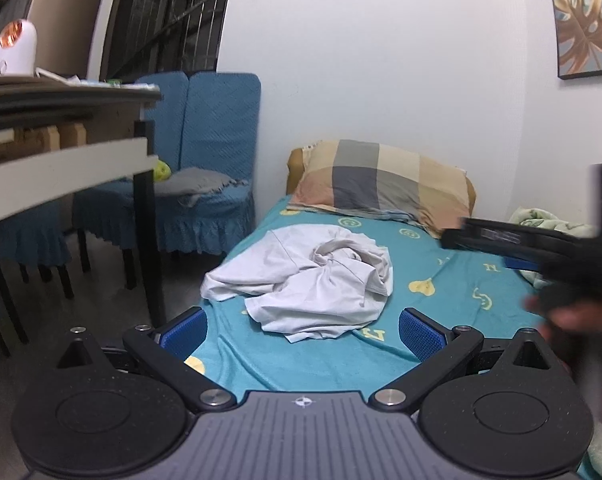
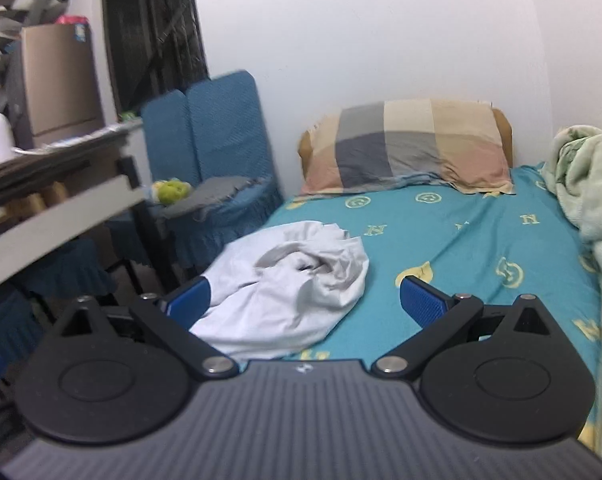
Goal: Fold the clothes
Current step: 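Grasp the white T-shirt with the right gripper while the left gripper approaches it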
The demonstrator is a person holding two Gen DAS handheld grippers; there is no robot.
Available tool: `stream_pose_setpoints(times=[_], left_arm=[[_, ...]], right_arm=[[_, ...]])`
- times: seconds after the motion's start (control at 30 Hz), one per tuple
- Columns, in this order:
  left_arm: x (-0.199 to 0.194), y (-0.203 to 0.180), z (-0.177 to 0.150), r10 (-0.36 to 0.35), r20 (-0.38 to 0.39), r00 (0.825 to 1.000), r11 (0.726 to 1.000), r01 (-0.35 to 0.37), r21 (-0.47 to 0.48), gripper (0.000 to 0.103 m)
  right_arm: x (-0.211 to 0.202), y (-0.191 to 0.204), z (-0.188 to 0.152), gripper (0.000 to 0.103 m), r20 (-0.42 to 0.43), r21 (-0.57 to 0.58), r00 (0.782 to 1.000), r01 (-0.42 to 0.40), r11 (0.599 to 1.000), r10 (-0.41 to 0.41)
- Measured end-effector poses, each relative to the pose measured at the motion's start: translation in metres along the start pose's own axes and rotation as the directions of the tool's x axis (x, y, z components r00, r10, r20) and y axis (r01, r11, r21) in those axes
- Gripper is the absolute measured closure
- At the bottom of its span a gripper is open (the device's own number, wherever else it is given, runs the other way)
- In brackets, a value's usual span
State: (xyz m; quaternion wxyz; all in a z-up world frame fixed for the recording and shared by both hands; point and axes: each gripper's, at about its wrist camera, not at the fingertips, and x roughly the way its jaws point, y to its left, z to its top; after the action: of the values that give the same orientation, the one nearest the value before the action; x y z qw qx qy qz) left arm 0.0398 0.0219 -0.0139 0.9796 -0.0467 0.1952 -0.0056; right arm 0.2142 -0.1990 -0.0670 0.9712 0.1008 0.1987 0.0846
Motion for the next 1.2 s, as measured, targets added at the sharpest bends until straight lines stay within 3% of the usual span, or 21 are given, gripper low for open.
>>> stream_pose_setpoints(times=[0.17, 0.27, 0.3, 0.4, 0.47, 0.57, 0.6, 0.63, 0.77, 1.0, 1.2], left_arm=[[0.034, 0.016, 0.0, -0.022, -0.025, 0.999, 0.999, 0.021, -0.04, 0.0], [0.053, 0.021, -0.005, -0.036, -0.038, 0.999, 0.998, 0.034, -0.044, 0.0], [0.06, 0.022, -0.006, -0.042, -0.045, 0.998, 0.998, 0.04, -0.043, 0.0], [0.082, 0.026, -0.012, -0.058, -0.074, 0.996, 0.997, 0.055, -0.048, 0.0], [0.096, 0.03, -0.016, -0.065, -0.105, 0.992, 0.996, 0.058, -0.067, 0.0], [0.109, 0.038, -0.022, -0.068, -0.132, 0.989, 0.994, 0.055, -0.095, 0.0], [0.112, 0.04, -0.022, -0.066, -0.136, 0.988, 0.994, 0.052, -0.101, 0.0], [0.114, 0.042, -0.023, -0.064, -0.14, 0.988, 0.993, 0.049, -0.108, 0.0], [0.108, 0.044, -0.021, -0.07, -0.111, 0.991, 0.991, 0.056, -0.117, 0.0], [0.08, 0.041, -0.011, -0.075, -0.031, 0.997, 0.991, 0.071, -0.11, 0.0], [0.054, 0.036, -0.002, -0.125, -0.001, 0.992, 0.984, 0.124, -0.125, 0.0]], right_arm=[[0.101, -0.021, 0.019, 0.006, -0.051, 0.092, 0.999, 0.013, 0.996, -0.008], [0.168, -0.038, 0.023, 0.013, -0.094, 0.155, 0.995, 0.036, 0.987, -0.021], [0.187, -0.042, 0.024, 0.019, -0.106, 0.176, 0.994, 0.044, 0.983, -0.025], [0.234, -0.05, 0.024, 0.021, -0.125, 0.231, 0.991, 0.066, 0.971, -0.038], [0.258, -0.051, 0.021, 0.027, -0.153, 0.256, 0.987, 0.088, 0.963, -0.049], [0.282, -0.051, 0.016, 0.062, -0.221, 0.263, 0.972, 0.143, 0.954, -0.085], [0.281, -0.05, 0.015, 0.079, -0.222, 0.271, 0.971, 0.151, 0.951, -0.091], [0.278, -0.049, 0.014, 0.086, -0.221, 0.281, 0.971, 0.157, 0.947, -0.096], [0.241, -0.038, 0.024, 0.089, -0.167, 0.266, 0.98, 0.15, 0.952, -0.108], [0.119, -0.033, 0.038, 0.09, -0.093, 0.283, 0.993, 0.098, 0.954, -0.074], [0.005, -0.039, 0.017, 0.091, -0.077, 0.332, 0.997, 0.046, 0.942, -0.022]])
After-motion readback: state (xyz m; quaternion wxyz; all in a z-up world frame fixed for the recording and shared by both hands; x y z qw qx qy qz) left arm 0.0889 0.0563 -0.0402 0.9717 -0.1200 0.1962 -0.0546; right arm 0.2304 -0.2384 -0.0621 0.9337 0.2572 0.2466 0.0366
